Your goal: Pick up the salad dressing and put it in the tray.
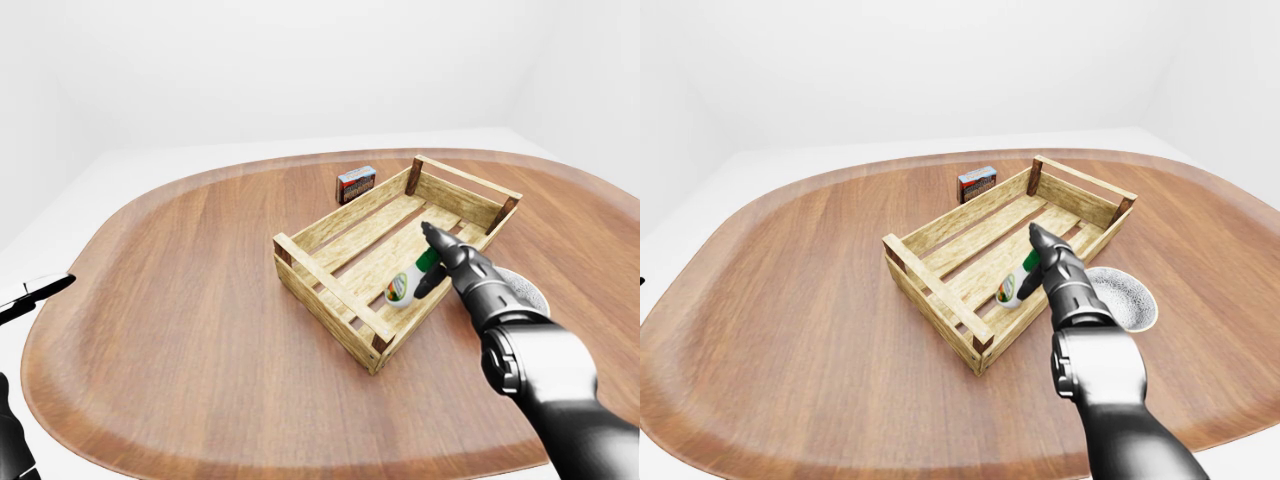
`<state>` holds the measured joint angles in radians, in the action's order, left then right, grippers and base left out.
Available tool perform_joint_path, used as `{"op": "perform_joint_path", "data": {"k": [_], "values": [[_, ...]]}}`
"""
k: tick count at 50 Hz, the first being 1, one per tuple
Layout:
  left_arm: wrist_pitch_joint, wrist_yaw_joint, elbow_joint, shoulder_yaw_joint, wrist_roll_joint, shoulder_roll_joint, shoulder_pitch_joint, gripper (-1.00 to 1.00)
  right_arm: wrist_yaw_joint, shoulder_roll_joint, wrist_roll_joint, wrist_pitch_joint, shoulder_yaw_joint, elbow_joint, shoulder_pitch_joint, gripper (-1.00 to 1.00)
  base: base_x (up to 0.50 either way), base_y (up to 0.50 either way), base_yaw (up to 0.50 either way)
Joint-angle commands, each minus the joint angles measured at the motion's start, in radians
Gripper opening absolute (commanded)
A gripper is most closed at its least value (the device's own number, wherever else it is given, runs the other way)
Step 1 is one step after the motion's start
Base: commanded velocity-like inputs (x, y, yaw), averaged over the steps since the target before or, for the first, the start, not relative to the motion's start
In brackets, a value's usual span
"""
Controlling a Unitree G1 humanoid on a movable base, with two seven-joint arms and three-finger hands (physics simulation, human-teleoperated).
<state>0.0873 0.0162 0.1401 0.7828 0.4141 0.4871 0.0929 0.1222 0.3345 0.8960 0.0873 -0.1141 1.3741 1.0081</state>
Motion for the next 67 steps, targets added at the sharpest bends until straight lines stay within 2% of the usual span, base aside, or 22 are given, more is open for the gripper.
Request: {"op": "perform_joint_path", "data": {"k": [1,10,19,27,30,34,41,43,47,50,56,67], "values": [[0.000,-0.001,-0.003,-0.002,0.001,0.002,0.002,1.00,0.036,0.004,0.002,0.000,0.019,0.006,0.042,1.00,0.00,0.00,0.00],[0.000,-0.001,-0.001,-0.001,0.002,0.001,0.000,1.00,0.060,-0.008,0.024,0.000,0.047,0.001,0.083,1.00,0.00,0.00,0.00],[0.000,-0.002,-0.006,-0.003,0.002,0.001,0.001,1.00,0.066,-0.026,0.027,0.000,0.061,-0.003,0.073,1.00,0.00,0.00,0.00],[0.000,-0.002,0.001,0.003,0.005,0.004,0.000,1.00,0.094,-0.013,0.047,0.000,0.080,-0.010,0.111,1.00,0.00,0.00,0.00],[0.000,-0.002,-0.002,0.003,0.006,0.005,0.002,1.00,0.116,0.003,0.063,0.000,0.094,-0.019,0.151,1.00,0.00,0.00,0.00],[0.000,-0.004,0.001,0.001,0.007,0.005,0.003,1.00,0.195,0.043,0.081,0.000,0.108,-0.049,0.253,1.00,0.00,0.00,0.00],[0.000,-0.004,0.004,0.009,0.017,0.010,0.003,1.00,0.312,0.172,0.098,0.000,0.100,-0.114,0.461,1.00,0.00,0.00,0.00],[0.000,-0.006,0.011,0.012,0.021,0.011,0.002,1.00,0.366,0.229,0.116,0.000,0.101,-0.146,0.535,1.00,0.00,0.00,0.00],[0.000,-0.009,0.016,0.007,0.020,0.011,0.006,1.00,0.427,0.303,0.148,0.000,0.093,-0.183,0.611,1.00,0.00,0.00,0.00],[0.000,-0.009,0.022,0.006,0.021,0.011,0.006,1.00,0.456,0.332,0.163,0.000,0.082,-0.207,0.638,1.00,0.00,0.00,0.00],[0.000,-0.009,0.031,0.008,0.022,0.011,0.006,1.00,0.517,0.349,0.190,0.000,0.069,-0.279,0.660,1.00,0.00,0.00,0.00],[0.000,-0.004,0.039,0.015,0.029,0.009,0.004,1.00,0.576,0.314,0.213,0.000,0.054,-0.408,0.631,1.00,0.00,0.00,0.00]]}}
